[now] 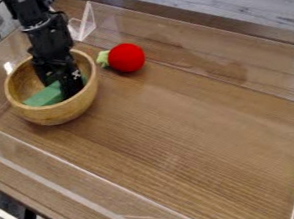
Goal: Put the green block in the brown bowl
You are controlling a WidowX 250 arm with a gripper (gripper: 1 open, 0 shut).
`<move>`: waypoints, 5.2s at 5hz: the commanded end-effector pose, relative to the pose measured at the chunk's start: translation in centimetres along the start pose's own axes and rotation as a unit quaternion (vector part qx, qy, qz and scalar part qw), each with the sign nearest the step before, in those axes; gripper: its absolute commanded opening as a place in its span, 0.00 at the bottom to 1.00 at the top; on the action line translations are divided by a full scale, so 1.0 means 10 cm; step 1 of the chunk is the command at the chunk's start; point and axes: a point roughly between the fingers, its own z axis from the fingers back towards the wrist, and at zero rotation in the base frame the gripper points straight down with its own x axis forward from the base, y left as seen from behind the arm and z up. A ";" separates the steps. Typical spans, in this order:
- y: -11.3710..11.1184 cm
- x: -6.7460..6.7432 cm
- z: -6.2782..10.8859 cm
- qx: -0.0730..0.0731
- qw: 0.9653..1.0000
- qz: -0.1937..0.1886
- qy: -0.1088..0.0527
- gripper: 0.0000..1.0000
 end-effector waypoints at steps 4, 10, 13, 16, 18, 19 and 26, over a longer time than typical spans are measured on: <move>-0.57 0.21 0.64 0.002 0.997 -0.007 -0.079 1.00; -1.39 0.55 0.94 -0.007 0.992 0.039 -0.116 1.00; -2.02 0.87 0.72 0.019 0.990 0.037 -0.136 1.00; -1.84 1.10 0.66 0.040 0.989 -0.009 -0.140 1.00; -1.72 1.26 0.82 0.051 0.988 -0.017 -0.142 1.00; -1.55 1.33 0.80 0.054 0.988 -0.014 -0.142 0.00; -1.79 1.36 0.98 0.061 0.981 -0.062 -0.175 1.00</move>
